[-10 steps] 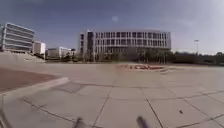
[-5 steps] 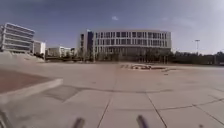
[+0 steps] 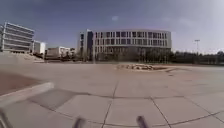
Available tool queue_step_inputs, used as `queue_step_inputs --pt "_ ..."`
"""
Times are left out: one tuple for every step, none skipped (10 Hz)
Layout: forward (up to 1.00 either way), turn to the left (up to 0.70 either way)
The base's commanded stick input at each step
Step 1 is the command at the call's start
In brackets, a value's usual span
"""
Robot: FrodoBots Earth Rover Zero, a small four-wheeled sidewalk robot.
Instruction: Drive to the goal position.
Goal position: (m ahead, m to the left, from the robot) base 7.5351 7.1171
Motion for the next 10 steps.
queue_step_inputs --pt "0.7 0.0" --pt "0.7 0.0" --pt "0.7 0.0" --pt "0.7 0.0" --pt "0.7 0.0" --pt "0.7 0.0" --pt "0.7 0.0" --pt "0.7 0.0" --pt "0.7 0.0" --pt "0.7 0.0"
